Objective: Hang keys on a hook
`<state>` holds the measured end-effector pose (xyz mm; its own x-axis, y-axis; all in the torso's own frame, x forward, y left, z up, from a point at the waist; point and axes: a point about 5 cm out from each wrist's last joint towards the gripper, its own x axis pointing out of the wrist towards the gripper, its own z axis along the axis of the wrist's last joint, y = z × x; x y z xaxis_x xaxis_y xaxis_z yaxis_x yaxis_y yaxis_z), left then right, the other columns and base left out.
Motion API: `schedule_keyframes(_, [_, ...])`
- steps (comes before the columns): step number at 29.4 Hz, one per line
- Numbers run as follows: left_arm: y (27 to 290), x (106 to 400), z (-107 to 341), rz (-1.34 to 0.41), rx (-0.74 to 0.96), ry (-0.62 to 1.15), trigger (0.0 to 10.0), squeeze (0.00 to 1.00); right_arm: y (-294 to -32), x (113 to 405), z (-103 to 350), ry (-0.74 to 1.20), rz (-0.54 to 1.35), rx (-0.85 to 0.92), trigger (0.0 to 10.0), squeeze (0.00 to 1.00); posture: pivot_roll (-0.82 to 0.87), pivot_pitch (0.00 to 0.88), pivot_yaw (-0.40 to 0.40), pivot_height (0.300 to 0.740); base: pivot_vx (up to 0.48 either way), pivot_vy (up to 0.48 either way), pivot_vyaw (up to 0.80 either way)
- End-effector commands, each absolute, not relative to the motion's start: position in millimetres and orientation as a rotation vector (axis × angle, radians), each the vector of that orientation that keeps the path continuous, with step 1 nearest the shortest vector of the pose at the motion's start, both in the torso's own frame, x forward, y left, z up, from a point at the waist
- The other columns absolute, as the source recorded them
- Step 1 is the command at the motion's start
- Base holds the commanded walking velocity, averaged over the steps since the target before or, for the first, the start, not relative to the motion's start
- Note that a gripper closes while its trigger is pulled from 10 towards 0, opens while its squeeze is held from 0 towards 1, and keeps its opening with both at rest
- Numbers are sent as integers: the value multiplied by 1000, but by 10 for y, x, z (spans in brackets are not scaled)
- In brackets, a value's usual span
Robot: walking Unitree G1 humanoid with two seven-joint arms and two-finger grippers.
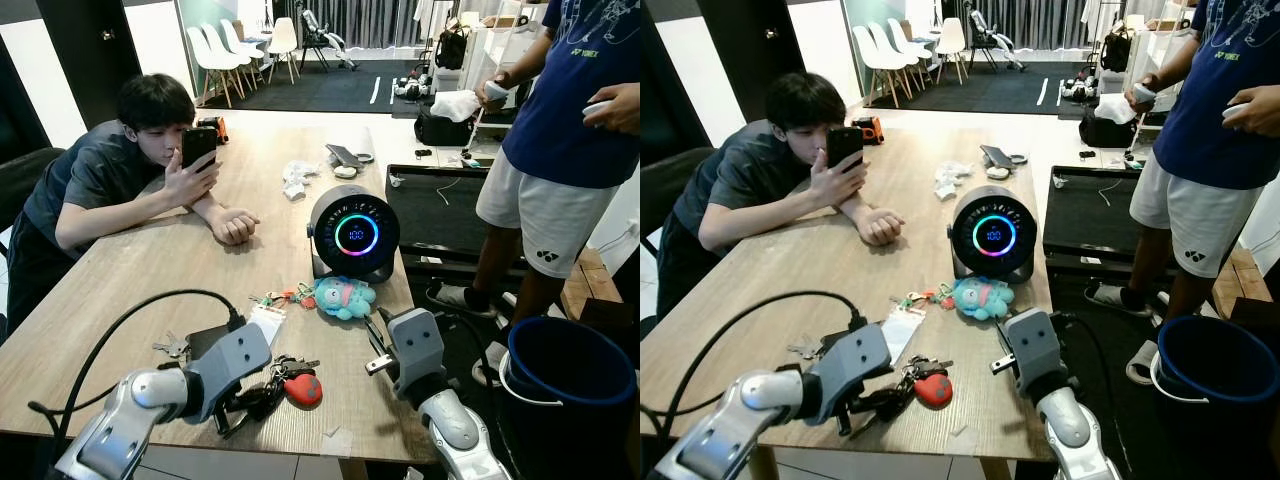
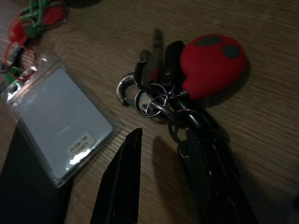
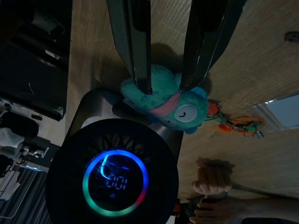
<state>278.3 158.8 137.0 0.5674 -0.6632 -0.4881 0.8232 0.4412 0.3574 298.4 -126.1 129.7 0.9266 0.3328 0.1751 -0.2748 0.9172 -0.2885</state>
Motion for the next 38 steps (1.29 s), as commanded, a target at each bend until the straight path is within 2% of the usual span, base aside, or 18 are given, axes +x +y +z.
schedule_keyframes(1, [1642, 2724, 1306, -947, 615, 343, 10000, 0, -1250, 2955, 1229, -205, 323, -266, 10000, 0, 24, 112, 76, 740, 0, 0, 0])
schedule_keyframes(13, [1511, 2727, 1171, -892, 578, 337, 10000, 0, -1250, 2955, 1232, -204, 331, -270, 10000, 0, 23, 116, 68, 740, 0, 0, 0])
schedule_keyframes(15, [1495, 2839, 1130, -791, 586, 329, 9686, 0, -1253, 2958, 1236, -204, 333, -272, 10000, 0, 18, 114, 67, 740, 0, 0, 0])
schedule_keyframes(19, [1508, 2946, 1090, -688, 609, 340, 10000, 0, -1253, 2955, 1236, -205, 333, -275, 10000, 0, 12, 111, 72, 740, 0, 0, 0])
schedule_keyframes(23, [1534, 2987, 1072, -637, 631, 344, 10000, 0, -1255, 2950, 1236, -205, 331, -275, 10000, 0, 9, 110, 74, 740, 0, 0, 0])
schedule_keyframes(24, [1553, 2998, 1070, -618, 634, 345, 9373, 0, -1260, 2948, 1235, -205, 329, -275, 10000, 0, 8, 109, 75, 740, 0, 0, 0])
schedule_keyframes(27, [1553, 2998, 1070, -618, 634, 345, 9373, 0, -1260, 2948, 1235, -205, 329, -275, 10000, 0, 8, 109, 75, 740, 0, 0, 0])
schedule_keyframes(28, [1577, 3007, 1070, -597, 636, 345, 3451, 0, -1265, 2947, 1234, -205, 327, -276, 10000, 0, 8, 109, 75, 740, 0, 0, 0])
schedule_keyframes(29, [1577, 3007, 1070, -597, 636, 345, 3451, 0, -1265, 2947, 1234, -205, 327, -276, 10000, 0, 8, 109, 75, 740, 0, 0, 0])
schedule_keyframes(30, [1614, 3016, 1075, -573, 641, 344, 431, 0, -1269, 2945, 1231, -204, 326, -276, 10000, 0, 8, 106, 76, 740, 0, 0, 0])
schedule_keyframes(31, [1659, 3033, 1085, -539, 651, 341, 2235, 0, -1271, 2945, 1230, -204, 325, -277, 10000, 0, 9, 106, 76, 740, 0, 0, 0])
schedule_keyframes(32, [1706, 3049, 1098, -508, 663, 339, 9490, 0, -1272, 2946, 1231, -204, 325, -277, 10000, 0, 10, 107, 75, 740, 0, 0, 0])
schedule_keyframes(33, [1749, 3068, 1109, -472, 671, 334, 10000, 0, -1273, 2947, 1232, -205, 326, -277, 10000, 0, 10, 108, 75, 740, 0, 0, 0])
schedule_keyframes(38, [1846, 3106, 1132, -397, 693, 328, 10000, 0, -1272, 2949, 1235, -205, 328, -277, 10000, 0, 14, 113, 73, 740, 0, 0, 0])
